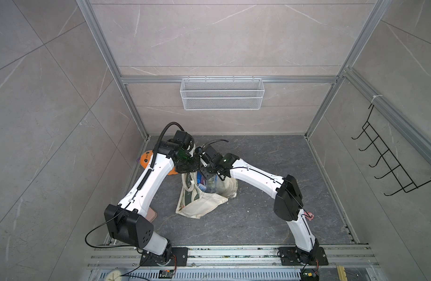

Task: Take out the compass set from the canvas bag
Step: Pick up the compass set from the canvas bag.

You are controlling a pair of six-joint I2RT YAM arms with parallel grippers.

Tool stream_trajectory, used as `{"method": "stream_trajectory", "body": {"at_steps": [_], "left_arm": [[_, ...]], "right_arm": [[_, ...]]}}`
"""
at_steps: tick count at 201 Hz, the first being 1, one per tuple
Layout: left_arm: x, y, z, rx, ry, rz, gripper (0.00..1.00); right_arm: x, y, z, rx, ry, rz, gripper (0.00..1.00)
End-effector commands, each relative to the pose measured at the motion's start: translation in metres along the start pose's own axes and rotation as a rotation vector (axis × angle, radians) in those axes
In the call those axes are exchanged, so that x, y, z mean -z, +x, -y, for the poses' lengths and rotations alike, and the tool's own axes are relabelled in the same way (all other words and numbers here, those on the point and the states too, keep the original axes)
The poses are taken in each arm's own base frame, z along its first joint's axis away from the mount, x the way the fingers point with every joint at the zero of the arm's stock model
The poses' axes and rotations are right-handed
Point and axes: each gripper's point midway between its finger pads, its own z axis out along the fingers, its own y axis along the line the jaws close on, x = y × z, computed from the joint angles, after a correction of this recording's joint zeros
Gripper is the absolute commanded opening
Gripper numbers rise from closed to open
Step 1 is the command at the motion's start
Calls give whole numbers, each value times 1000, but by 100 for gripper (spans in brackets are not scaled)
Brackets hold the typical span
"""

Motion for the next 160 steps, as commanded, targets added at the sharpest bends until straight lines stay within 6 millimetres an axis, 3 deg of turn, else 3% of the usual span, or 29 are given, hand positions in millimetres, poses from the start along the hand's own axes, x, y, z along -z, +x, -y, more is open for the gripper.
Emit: {"method": "stream_trajectory", "body": {"at_steps": [1,70,160], "left_arm": [[17,12,23,-50,100,-6,0],[18,11,22,-55,94,0,0],[21,9,23,-62,91,7,0]], "right_arm": [[19,-8,-6,-52,-30,46,19],[98,-33,5,-164,-44,200,16],[171,-8,22,-229,-54,262,13]]}}
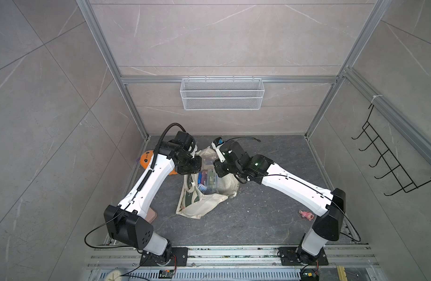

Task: Take out the compass set from the canvas bag
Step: Pick up the compass set from the canvas bag, then place the compass set at the center of the board.

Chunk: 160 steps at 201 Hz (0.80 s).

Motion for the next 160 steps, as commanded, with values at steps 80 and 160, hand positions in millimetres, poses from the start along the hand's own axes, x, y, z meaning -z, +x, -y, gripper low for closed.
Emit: {"method": "stream_trajectory", "body": {"at_steps": [80,160], "left_arm": [[20,1,16,-51,63,26,0],[26,3,18,-52,77,35,0]], "right_arm": [[100,-12,56,-179,38,168,11],[90,-8,146,-349,236,190,11]]}}
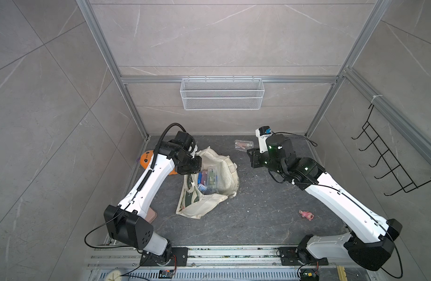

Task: Take out the compass set from the canvas bag
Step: Place the compass set at the center of the board.

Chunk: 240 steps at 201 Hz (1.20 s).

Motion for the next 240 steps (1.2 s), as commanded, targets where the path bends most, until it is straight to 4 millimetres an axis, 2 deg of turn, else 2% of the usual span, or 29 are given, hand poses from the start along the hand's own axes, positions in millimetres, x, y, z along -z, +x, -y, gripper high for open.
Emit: {"method": "stream_trajectory", "body": {"at_steps": [1,62,129,160,192,216,240], "left_arm": [[25,3,18,-45,77,38,0],[23,4,21,-45,101,33,0],[24,5,25,-46,122,37,0],[22,5,26,-43,128,35,0],[22,3,27,-39,139,38,0],[21,3,28,-36,143,36,0],[22,2,29,-32,149,38,0]], "right_arm": [[-17,1,24,-69,63,3,11],[-87,12,86,-315,38,-88,11],[-167,47,161,-580,-27,-208,11],[-197,62,176,-619,-83,-269,11],[-220,78,190,-671,-126,-323,11],[-226,83,198,-682,-133,-343,12],[-232,99,211,-710,-109,-386,12]]}}
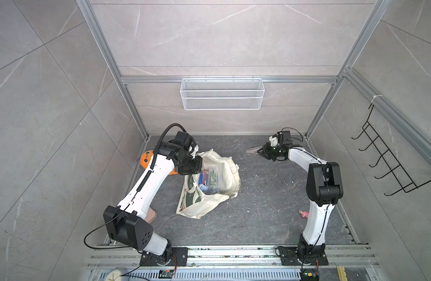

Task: Take out the compass set from the canvas bag
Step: Place the compass set at the center of the board.

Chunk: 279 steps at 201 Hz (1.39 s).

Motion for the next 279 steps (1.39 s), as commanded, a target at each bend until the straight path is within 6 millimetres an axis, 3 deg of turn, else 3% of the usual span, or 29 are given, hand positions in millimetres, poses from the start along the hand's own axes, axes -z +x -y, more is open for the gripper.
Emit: {"method": "stream_trajectory", "body": {"at_steps": [1,28,62,106,130,172,215,254,279], "left_arm": [[19,0,22,-32,98,46,0],[20,0,22,-28,99,47,0],[20,-1,23,-24,102,45,0],[18,2,21,-24,97,40,0],[19,2,20,-25,94,41,0],[19,2,18,-20,83,42,0],[20,3,17,-19,74,39,0],[19,3,16,-15,69,37,0],[18,3,16,-16,69,36,0]], "right_arm": [[-9,1,13,-29,1,-45,12],[-11,5,33,-61,36,-68,17],[5,4,40,-64,66,-34,44],[41,2,21,-23,65,24,50],[62,13,-4,2,3,44,49],[89,61,-59,126,-72,23,46],[94,135,-117,305,-163,-66,48],[76,188,-122,362,-174,-155,49],[66,208,-120,376,-162,-196,48]]}}
